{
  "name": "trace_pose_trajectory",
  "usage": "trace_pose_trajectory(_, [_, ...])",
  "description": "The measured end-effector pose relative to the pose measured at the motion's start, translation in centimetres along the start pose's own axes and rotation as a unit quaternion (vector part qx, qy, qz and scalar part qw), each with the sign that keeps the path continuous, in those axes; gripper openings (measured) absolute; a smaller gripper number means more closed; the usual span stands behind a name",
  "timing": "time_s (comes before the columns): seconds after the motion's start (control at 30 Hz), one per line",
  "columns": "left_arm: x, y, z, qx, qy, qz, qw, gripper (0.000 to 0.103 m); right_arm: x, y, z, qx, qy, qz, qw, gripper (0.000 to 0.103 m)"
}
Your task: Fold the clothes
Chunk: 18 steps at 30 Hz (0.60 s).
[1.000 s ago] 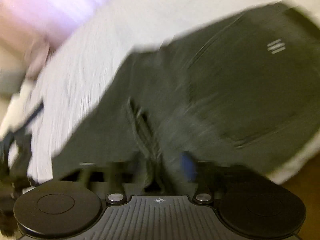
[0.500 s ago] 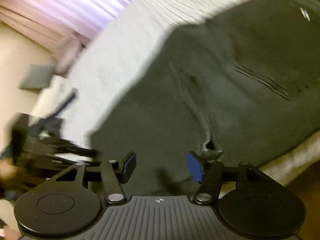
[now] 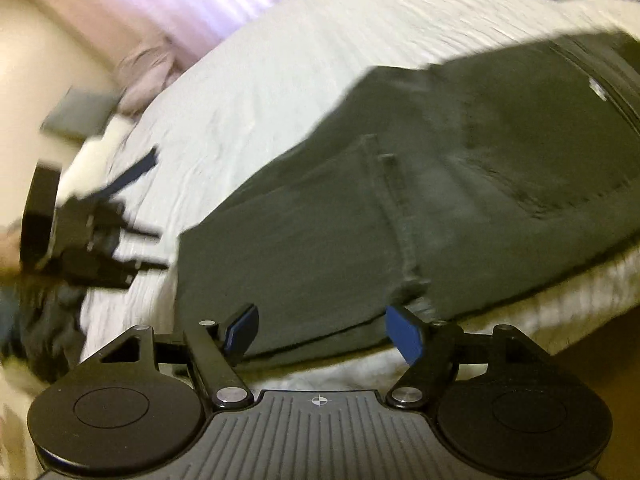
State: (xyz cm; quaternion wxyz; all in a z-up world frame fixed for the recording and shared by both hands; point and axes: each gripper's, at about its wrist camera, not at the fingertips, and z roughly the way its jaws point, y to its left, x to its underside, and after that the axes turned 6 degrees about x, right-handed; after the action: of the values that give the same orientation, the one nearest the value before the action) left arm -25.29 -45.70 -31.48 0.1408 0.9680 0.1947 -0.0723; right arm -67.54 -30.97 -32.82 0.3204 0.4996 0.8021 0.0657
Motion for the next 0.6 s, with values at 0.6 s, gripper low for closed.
trace_pose_trajectory(0.6, [4.9, -3.2, 2.7, -0.014, -0.125, 0.408, 0.9041, 0.015, 9.7, 19.0, 8.2, 0.134, -0.012, -0.208, 0.969, 0.074])
